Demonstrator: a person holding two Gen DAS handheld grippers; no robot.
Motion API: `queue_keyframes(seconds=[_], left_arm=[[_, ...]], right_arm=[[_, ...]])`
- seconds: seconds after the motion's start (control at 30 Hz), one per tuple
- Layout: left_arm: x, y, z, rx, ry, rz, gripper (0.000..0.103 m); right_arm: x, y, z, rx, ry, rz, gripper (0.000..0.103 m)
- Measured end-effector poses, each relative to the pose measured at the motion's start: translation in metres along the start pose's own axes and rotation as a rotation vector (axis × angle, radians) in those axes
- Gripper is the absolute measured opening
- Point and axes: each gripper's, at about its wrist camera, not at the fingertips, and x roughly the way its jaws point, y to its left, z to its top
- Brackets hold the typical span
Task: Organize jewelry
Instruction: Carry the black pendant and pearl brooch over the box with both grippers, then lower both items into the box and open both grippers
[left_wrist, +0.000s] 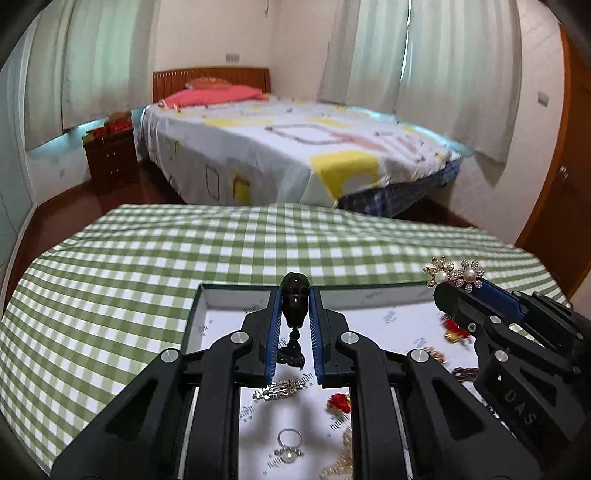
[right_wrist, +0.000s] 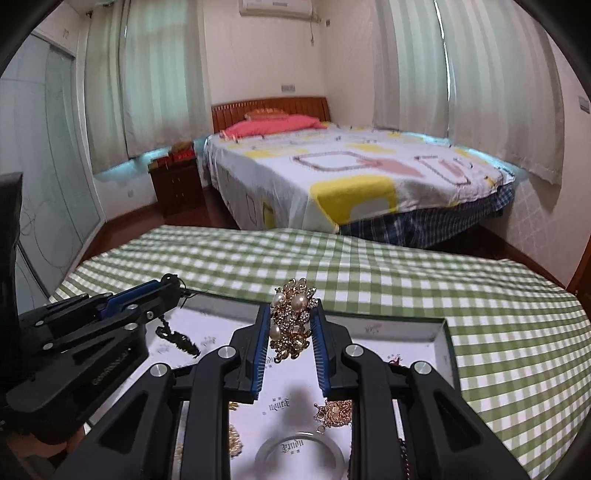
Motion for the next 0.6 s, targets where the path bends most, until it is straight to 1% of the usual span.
queue_keyframes(seconds=[0.17,0.33,0.4,0.6], left_arm=[[0.028,-0.002,0.0,-0.002,0.083,0.021,0.015],[0.047,-0.001,0.001,0.0,0.152,0.035,0.015],[0.054,-0.002,-0.001,0.014,0.171,0.049,0.015],[0.065,0.0,-0.006,0.003,0.21,0.062,0.015]], right_arm=[[0.023,-0.004,-0.003,0.013,0.081,0.009,0.023],[0.038,-0.007,-0.006,0.027,0.153,0.008,0.023],[0.043,-0.008,-0.007,0.032,0.178,0.009,0.023],[0.054,-0.008,-0.012,0.023,0.23,0.001,0.023]])
